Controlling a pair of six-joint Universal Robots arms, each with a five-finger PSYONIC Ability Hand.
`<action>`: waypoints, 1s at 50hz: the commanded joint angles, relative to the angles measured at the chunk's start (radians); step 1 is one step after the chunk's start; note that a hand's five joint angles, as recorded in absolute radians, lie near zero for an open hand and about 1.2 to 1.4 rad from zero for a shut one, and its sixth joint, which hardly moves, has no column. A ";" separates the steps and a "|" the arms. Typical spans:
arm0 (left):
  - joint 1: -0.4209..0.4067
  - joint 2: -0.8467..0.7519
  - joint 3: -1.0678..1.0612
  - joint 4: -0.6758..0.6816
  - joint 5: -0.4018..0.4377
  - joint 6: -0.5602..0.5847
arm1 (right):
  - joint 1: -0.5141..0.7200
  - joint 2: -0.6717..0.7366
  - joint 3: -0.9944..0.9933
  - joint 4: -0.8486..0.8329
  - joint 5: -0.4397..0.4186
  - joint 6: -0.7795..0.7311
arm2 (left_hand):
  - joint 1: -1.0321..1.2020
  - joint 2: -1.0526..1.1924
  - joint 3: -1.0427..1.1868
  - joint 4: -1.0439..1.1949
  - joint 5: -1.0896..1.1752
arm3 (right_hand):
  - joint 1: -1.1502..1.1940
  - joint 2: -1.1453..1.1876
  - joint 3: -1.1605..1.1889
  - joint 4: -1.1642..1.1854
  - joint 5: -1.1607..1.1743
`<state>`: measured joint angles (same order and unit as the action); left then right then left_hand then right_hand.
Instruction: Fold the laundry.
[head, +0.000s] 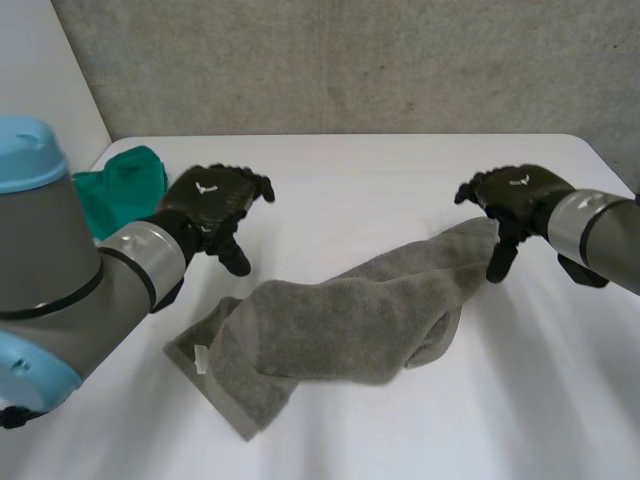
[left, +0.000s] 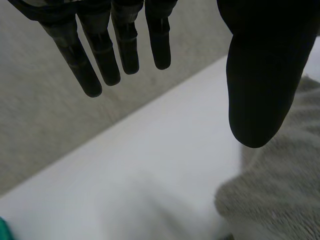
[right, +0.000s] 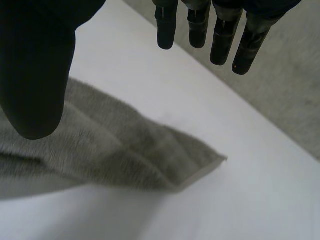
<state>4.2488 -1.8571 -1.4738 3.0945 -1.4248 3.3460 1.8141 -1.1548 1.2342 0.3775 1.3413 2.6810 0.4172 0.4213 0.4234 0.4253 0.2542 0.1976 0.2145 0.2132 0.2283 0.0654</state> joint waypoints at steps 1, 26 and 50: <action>0.008 -0.186 0.116 -0.132 0.030 0.004 | -0.042 0.101 0.013 -0.034 -0.062 -0.058 | 0.096 0.092 0.090 0.088 0.084 | 0.096 0.079 0.080 0.065 0.053; -0.006 -0.324 0.199 -0.181 0.014 0.007 | -0.030 0.391 -0.128 -0.204 -0.071 -0.141 | 0.978 0.974 0.972 0.970 0.967 | 0.483 0.466 0.468 0.452 0.441; 0.002 -0.401 0.527 -0.087 -0.140 0.115 | -0.029 0.507 -0.462 -0.207 -0.068 -0.161 | 0.979 0.975 0.973 0.971 0.968 | 1.199 1.182 1.183 1.168 1.156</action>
<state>4.2466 -2.2352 -1.0984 2.9291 -1.4836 3.4283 1.7855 -0.6519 0.8981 0.1760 1.2654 2.5105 1.1262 1.1917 1.1877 1.1951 0.9648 0.9733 1.1710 1.1791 1.1854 0.9703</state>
